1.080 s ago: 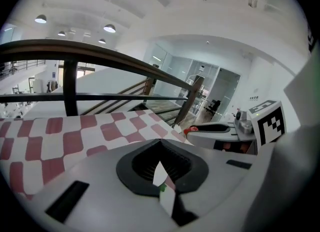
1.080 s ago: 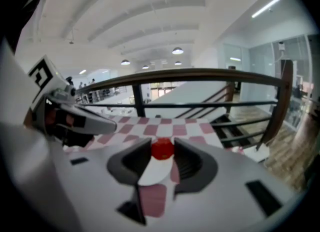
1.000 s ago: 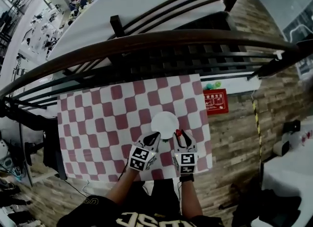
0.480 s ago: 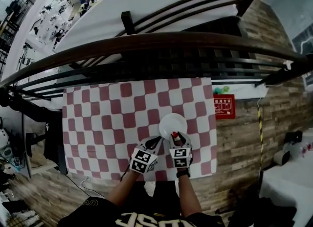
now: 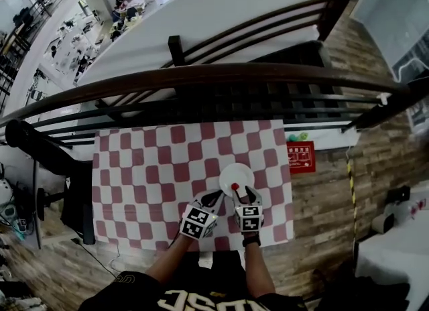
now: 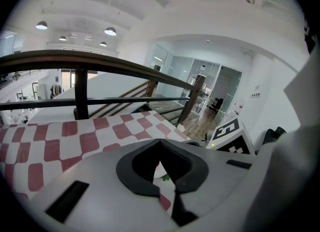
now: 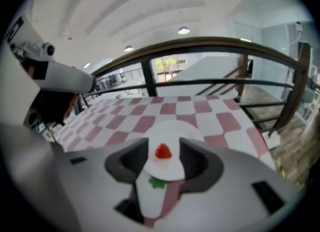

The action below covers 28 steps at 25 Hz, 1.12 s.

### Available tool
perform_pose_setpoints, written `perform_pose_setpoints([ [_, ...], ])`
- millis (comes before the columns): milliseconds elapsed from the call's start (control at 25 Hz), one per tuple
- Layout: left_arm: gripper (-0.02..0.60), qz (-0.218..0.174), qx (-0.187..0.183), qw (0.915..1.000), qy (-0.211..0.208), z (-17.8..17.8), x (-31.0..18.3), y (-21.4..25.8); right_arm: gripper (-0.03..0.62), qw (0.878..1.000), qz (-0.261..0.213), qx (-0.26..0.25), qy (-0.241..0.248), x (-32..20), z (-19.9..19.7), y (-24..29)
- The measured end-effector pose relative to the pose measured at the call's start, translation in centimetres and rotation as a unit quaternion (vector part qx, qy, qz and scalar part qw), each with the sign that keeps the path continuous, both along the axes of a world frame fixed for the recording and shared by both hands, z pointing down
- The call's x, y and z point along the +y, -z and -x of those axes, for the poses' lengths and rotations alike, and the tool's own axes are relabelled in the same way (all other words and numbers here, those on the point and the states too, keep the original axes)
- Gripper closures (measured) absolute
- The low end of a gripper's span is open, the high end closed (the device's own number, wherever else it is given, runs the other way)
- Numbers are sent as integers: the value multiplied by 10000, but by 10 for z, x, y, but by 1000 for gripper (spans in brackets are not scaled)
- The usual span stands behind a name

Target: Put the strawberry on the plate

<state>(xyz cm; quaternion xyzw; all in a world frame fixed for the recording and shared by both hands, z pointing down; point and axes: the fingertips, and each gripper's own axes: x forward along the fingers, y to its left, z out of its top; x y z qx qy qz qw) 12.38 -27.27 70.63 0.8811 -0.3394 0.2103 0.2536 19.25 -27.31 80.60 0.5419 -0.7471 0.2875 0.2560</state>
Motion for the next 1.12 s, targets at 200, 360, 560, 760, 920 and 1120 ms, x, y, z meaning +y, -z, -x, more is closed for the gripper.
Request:
perform_pose_setpoints([
  [200,572,-387,304,9988,61,0,-5,54,410,9958,-841,-86,-341,-3,-2,86],
  [360,572,-856,624,9944,-11,0,-6,108,413,9847,-1648,-268,-505,-2,6,164],
  [560,572,-1555,1106,9816,-65,2,-7,179,461,9600,-2715,-286,-623,1,11,260],
  [760,572,-2064,1368,9688,-52,16,7,230,542,9403,-3302,-356,-744,27,24,323],
  [920,572,-2380,1487,9598,-77,24,16,258,576,9271,-3640,-347,-826,48,34,354],
  [1120,572,-2457,1589,9562,-110,31,28,263,576,9235,-3738,108,-857,66,45,359],
])
